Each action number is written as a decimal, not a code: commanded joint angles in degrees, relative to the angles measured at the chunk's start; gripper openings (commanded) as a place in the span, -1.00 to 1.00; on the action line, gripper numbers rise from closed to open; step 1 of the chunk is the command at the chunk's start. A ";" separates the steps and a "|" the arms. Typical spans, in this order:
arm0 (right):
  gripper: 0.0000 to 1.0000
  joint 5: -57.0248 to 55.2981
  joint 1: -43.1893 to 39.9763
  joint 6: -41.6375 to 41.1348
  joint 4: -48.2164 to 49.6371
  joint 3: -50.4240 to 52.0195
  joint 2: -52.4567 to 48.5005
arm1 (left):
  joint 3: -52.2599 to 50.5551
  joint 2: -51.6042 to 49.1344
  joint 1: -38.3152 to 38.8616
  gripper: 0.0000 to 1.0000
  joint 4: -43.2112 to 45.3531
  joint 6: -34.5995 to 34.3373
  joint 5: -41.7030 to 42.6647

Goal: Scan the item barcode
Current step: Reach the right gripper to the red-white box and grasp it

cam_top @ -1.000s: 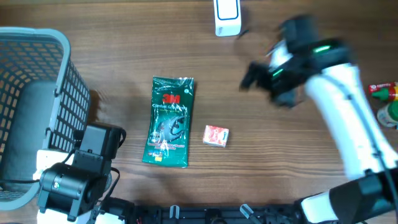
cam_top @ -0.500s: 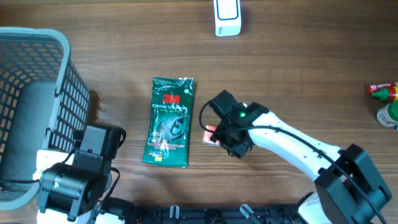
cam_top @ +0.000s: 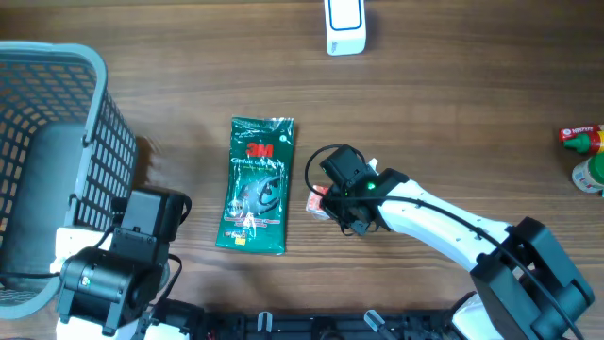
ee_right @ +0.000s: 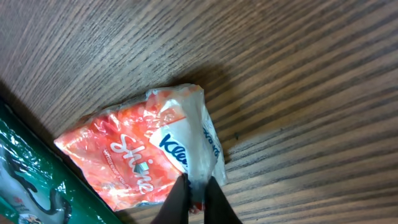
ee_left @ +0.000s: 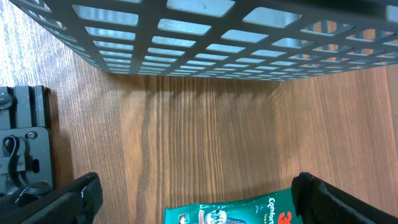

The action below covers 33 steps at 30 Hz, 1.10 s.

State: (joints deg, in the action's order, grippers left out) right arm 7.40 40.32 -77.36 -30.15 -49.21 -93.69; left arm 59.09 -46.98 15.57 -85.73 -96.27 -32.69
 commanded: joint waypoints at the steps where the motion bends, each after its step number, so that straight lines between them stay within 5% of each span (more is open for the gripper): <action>1: -0.91 -1.81 -0.20 9.81 0.85 0.11 0.28 | 0.04 0.11 -0.26 1.00 -0.07 0.09 -0.55; 6: -0.87 -3.82 -6.43 42.34 -6.19 -3.30 3.54 | 0.04 0.11 -0.26 1.00 -0.07 0.09 -0.55; 7: -0.68 -5.99 -8.59 49.70 -10.14 -5.60 5.05 | 0.04 0.11 -0.26 0.99 -0.07 0.09 -0.55; 8: 0.18 -7.02 -10.54 55.17 -13.99 -8.35 6.45 | 0.04 0.11 -0.26 1.00 -0.07 0.09 -0.55; 9: 0.61 -6.97 -12.11 58.53 -17.16 -11.23 7.72 | 0.04 0.11 -0.26 1.00 -0.07 0.09 -0.55; 10: 0.70 -6.95 -13.07 57.86 -18.78 -13.20 8.57 | 0.07 0.11 -0.26 1.00 -0.07 0.07 -0.55; 13: 0.43 -3.19 -14.32 42.56 -20.20 -15.96 10.54 | 0.04 0.11 -0.26 1.00 -0.07 0.09 -0.55; 15: -0.22 0.72 -14.05 29.27 -21.68 -15.78 10.47 | 0.04 0.11 -0.26 1.00 -0.07 0.09 -0.55; 16: -0.26 2.43 -13.31 19.91 -22.36 -14.69 10.10 | 0.04 0.11 -0.26 1.00 -0.07 0.09 -0.55; 21: 0.16 3.85 -7.82 -5.01 -20.72 -6.10 9.09 | 0.04 0.11 -0.26 1.00 -0.07 0.09 -0.55; 26: 0.12 3.67 -6.88 -8.35 -7.15 2.89 9.03 | 0.04 0.11 -0.26 1.00 -0.07 0.07 -0.55; 33: -0.24 2.56 -6.88 -8.79 7.08 11.08 8.55 | 0.07 0.11 -0.26 1.00 -0.07 0.09 -0.55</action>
State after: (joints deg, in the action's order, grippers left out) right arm 10.48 33.34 -84.64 -25.45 -40.36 -84.27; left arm 59.09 -46.98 15.57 -85.76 -96.27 -32.67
